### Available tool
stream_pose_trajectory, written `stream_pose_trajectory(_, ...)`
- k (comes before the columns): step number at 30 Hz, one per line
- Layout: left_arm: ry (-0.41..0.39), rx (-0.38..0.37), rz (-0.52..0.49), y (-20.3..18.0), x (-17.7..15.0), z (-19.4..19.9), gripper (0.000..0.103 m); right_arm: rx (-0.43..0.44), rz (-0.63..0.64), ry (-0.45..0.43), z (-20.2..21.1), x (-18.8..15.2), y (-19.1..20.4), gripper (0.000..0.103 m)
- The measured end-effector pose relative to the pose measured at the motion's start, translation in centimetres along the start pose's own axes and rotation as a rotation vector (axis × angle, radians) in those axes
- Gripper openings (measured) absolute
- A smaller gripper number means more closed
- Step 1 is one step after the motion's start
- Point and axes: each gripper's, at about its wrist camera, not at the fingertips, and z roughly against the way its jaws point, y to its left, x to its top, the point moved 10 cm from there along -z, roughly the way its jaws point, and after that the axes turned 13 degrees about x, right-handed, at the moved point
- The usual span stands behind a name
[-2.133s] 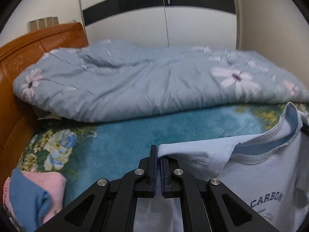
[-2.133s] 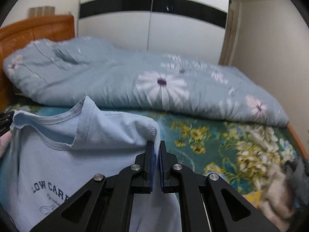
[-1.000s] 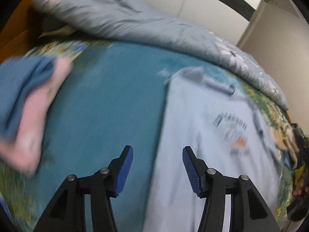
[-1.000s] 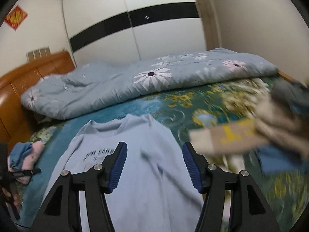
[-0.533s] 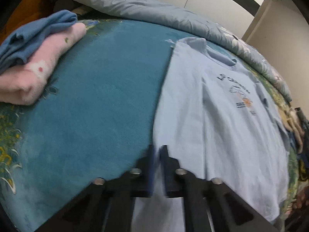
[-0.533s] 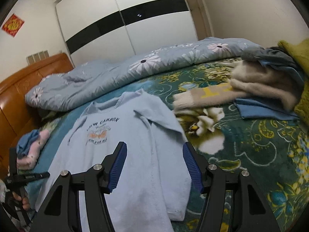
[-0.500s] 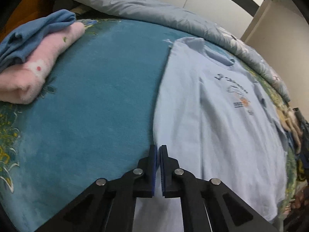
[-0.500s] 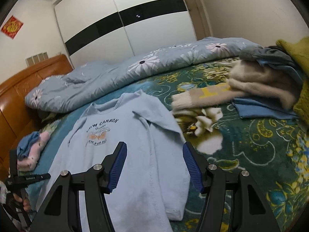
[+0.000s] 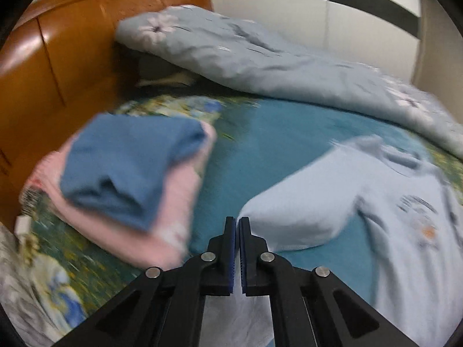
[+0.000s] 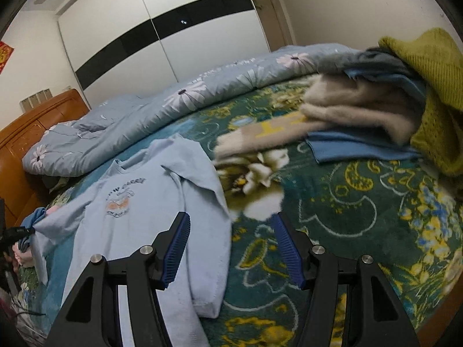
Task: Fold clothes
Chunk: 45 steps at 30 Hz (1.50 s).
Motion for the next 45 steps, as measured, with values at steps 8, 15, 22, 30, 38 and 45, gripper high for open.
stream_pose_trajectory(8, 0.066, -0.04, 0.032, -1.2, -0.8, -1.9, 0.012, -0.007, -0.012, 0.131, -2.9, -2.7, -0.7, 0.062)
stream_pose_trajectory(15, 0.09, -0.236, 0.16, -0.3, -6.2, 3.3, 0.046, -0.035, 0.017, 0.178, -4.7, -3.8, -0.4, 0.062)
stream_pose_trajectory(22, 0.212, -0.412, 0.34, -0.1, -12.8, 5.9, 0.052, -0.073, 0.079, 0.153, -4.7, -1.8, 0.5, 0.004)
stream_pose_trajectory(30, 0.194, -0.431, 0.344, 0.1, -12.7, 8.0, 0.052, -0.268, 0.281, 0.003, -1.2, 5.8, 0.6, 0.002)
stream_pose_trajectory(38, 0.252, -0.457, 0.334, -1.6, -13.8, 7.0, 0.052, -0.184, 0.619, 0.098, -2.1, 0.4, 7.1, 0.002)
stream_pose_trajectory(45, 0.261, -0.461, 0.31, -2.3, -14.2, 7.1, 0.052, -0.095, 0.473, 0.281, -2.9, -7.1, 4.8, 0.002)
